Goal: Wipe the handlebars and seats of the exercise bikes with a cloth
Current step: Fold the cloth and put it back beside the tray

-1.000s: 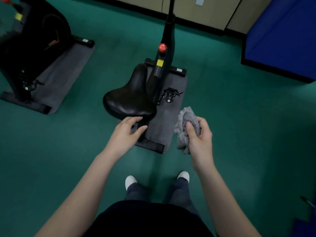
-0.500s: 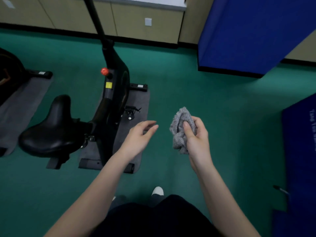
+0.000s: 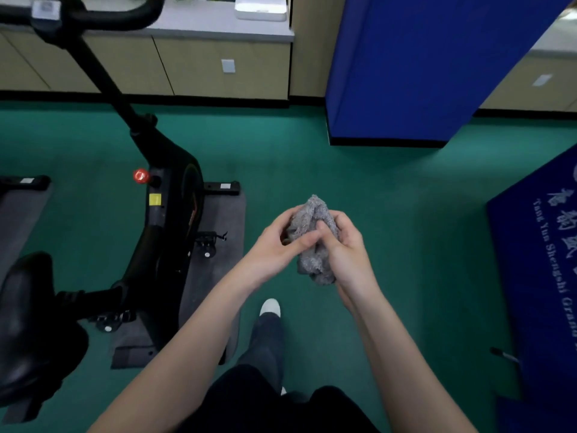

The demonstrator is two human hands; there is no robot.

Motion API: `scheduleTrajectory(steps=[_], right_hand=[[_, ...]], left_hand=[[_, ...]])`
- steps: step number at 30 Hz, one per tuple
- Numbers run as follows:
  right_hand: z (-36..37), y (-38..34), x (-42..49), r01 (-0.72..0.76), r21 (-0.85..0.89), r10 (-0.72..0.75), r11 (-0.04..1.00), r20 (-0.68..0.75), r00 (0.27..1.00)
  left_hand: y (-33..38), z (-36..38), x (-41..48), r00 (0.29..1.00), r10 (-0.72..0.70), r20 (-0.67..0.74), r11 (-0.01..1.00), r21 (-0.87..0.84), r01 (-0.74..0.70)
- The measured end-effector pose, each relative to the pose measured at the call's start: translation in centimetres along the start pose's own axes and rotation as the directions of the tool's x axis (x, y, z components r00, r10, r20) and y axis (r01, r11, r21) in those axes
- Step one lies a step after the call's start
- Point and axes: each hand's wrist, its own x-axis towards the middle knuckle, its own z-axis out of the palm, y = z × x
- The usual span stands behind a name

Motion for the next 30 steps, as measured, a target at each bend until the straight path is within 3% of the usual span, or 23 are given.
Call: scheduleTrajectory(steps=[8, 15, 19, 22, 26, 30], right_hand=[[2.4, -2.8, 13.2, -0.042, 0.019, 0.04, 0.999, 0.084, 0.996], [1.6, -4.3, 21.6, -0.059, 0.068, 0.058, 0.996, 0.03, 0.998], [0.0, -4.9, 25.7, -0.134, 0.197, 0.125, 0.971, 0.06, 0.99], [-1.8, -5.5, 29.1, -0.098, 0.235, 0.066, 0.967, 0.142, 0.988], [-4.5, -7.3, 34.7, 0.081, 0.029, -0.086, 0.996, 0.34, 0.936], [-6.2, -9.9, 41.2, 0.211, -0.14, -0.124, 0.967, 0.462, 0.878]], left_hand=[[1.5, -5.5, 11.9, 0.979, 0.012, -0.202, 1.0, 0.009, -0.01], [4.4, -7.2, 21.1, 0.964, 0.038, -0.265, 0.999, 0.013, -0.035], [5.5, -7.2, 26.2, 0.957, -0.037, -0.287, 0.995, -0.103, 0.007], [6.4, -7.3, 30.4, 0.922, -0.139, -0.361, 0.967, -0.251, 0.047], [7.7, -7.7, 36.5, 0.877, -0.258, -0.405, 0.921, -0.377, 0.097], [9.7, -7.6, 42.1, 0.863, -0.346, -0.369, 0.849, -0.514, 0.12]])
